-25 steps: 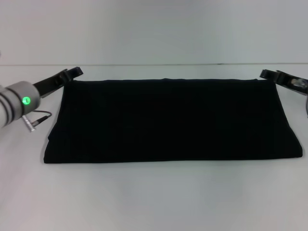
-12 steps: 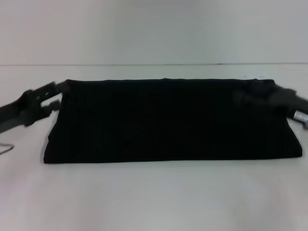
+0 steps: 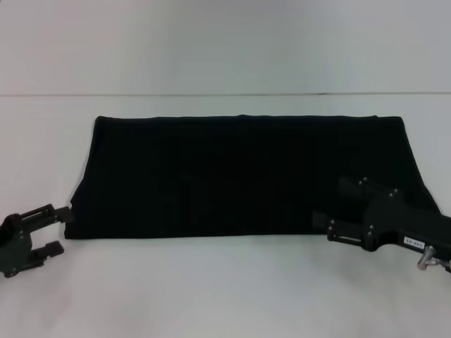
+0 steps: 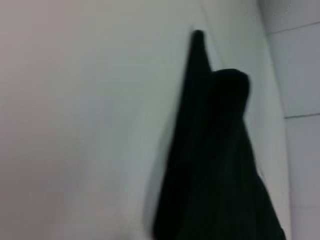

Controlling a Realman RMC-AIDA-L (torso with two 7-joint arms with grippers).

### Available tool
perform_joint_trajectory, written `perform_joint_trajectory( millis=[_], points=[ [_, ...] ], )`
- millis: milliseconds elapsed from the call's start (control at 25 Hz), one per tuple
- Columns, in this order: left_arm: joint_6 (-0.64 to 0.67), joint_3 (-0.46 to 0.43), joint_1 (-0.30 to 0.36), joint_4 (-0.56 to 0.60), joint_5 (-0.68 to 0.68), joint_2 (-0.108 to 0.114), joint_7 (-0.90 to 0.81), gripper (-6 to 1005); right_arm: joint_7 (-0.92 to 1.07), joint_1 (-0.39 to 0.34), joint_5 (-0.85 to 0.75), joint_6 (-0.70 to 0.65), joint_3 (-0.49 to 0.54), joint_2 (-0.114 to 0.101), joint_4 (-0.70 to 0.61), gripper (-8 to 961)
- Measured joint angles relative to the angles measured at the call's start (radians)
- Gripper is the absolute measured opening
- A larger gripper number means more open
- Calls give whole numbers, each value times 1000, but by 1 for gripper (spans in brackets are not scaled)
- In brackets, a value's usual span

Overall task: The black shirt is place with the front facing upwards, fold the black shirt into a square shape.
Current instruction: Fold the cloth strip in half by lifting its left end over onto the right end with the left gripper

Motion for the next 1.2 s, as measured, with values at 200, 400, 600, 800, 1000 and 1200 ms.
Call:
perform_joint_trajectory(
  millis=[200, 400, 600, 800, 1000, 1200],
  points=[
    [-56, 2, -11, -4, 32, -2, -43, 839, -19, -5, 0, 21, -14, 1, 6, 927],
    [-106, -4, -19, -12, 31, -7, -59, 839, -20, -5, 0, 23, -18, 2, 8, 926],
    [-159, -3, -45, -47, 29, -5, -62, 839, -18, -6, 0, 23, -19, 2, 8, 925],
    [-191, 3, -88, -76, 39, -7, -57, 838, -16, -2, 0, 23, -21, 2, 17, 924],
    [-205, 5, -131, -85, 70, -13, -54, 829, -16, 2, 0, 22, -22, 2, 20, 924],
    [-211, -7, -138, -72, 67, -28, -18, 787, -17, 2, 0, 20, -22, 2, 21, 924]
  ],
)
